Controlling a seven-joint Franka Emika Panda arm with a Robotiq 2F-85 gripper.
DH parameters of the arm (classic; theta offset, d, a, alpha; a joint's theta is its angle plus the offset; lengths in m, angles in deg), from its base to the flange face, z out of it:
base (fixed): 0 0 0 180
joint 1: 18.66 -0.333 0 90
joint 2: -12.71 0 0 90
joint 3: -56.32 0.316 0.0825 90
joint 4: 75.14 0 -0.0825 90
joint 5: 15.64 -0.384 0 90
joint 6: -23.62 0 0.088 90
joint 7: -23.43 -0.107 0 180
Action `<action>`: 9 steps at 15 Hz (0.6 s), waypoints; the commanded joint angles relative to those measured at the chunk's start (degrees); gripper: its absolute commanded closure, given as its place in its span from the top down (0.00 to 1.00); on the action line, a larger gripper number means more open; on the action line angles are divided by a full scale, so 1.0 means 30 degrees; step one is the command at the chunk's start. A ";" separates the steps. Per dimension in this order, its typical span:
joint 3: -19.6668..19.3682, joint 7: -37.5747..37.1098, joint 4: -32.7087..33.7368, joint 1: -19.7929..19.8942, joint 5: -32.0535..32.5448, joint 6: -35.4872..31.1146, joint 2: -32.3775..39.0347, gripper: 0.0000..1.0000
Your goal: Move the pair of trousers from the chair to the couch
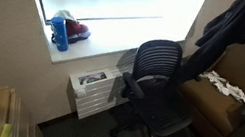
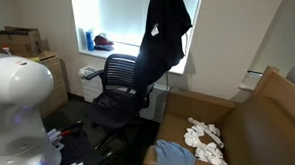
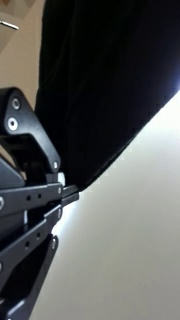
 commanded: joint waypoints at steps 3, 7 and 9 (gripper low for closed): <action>-0.6059 0.4453 0.0733 -0.2709 -0.3777 0.8736 -0.3638 0.01; -0.3184 0.4873 0.0579 0.2592 -0.5152 1.0845 -0.2553 0.03; -0.1753 0.4792 0.0492 0.3911 -0.5218 1.0748 -0.2368 0.03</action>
